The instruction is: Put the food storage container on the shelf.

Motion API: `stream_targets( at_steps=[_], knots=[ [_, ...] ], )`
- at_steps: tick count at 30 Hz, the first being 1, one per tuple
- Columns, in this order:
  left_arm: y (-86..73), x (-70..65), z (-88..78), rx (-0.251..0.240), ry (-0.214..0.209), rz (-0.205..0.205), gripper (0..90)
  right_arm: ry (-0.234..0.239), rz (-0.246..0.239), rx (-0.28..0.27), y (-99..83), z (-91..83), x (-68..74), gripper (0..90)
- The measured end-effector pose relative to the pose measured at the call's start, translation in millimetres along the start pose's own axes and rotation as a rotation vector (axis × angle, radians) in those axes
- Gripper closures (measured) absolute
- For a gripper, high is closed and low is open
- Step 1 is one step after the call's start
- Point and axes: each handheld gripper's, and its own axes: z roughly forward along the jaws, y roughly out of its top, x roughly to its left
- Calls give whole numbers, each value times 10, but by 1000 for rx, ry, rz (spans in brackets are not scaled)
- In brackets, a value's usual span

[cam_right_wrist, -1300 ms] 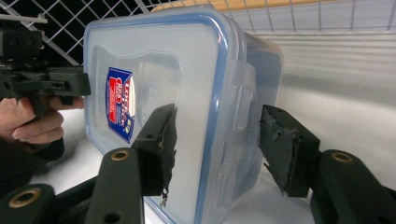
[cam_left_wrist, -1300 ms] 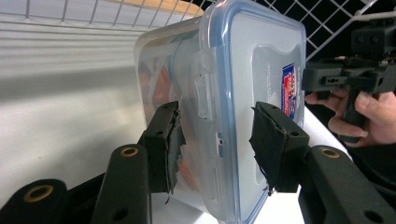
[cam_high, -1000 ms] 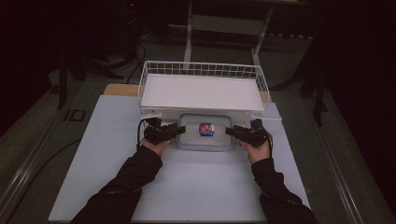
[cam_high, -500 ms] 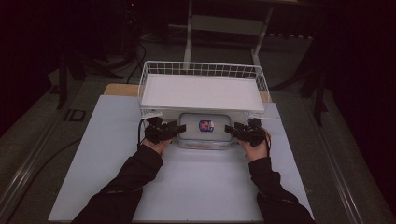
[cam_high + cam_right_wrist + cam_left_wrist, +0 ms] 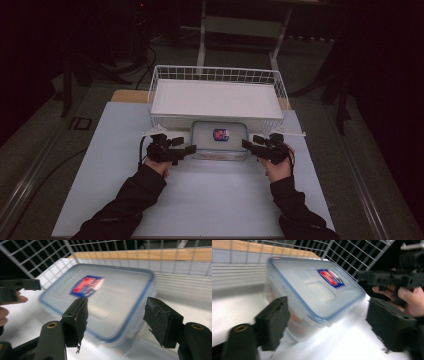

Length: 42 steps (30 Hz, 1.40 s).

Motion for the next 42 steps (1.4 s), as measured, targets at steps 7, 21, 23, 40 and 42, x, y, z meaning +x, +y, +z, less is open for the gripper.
stream_targets(
  at_steps=[7,21,23,40,42],
  knots=[
    [-22,-155,-133,25,-25,22,4,57,-34,-3,-30,-103,228,361],
    [-117,-492,-382,47,-14,108,1,136,-94,68,-193,2,618,487],
    [-156,-527,-419,40,-10,118,1,133,-105,83,-229,33,644,544],
    [-414,-567,-454,17,21,155,1,89,-164,182,-327,425,681,898],
    [-433,-573,-443,2,16,188,1,79,-165,179,-316,466,661,898]
  ],
)
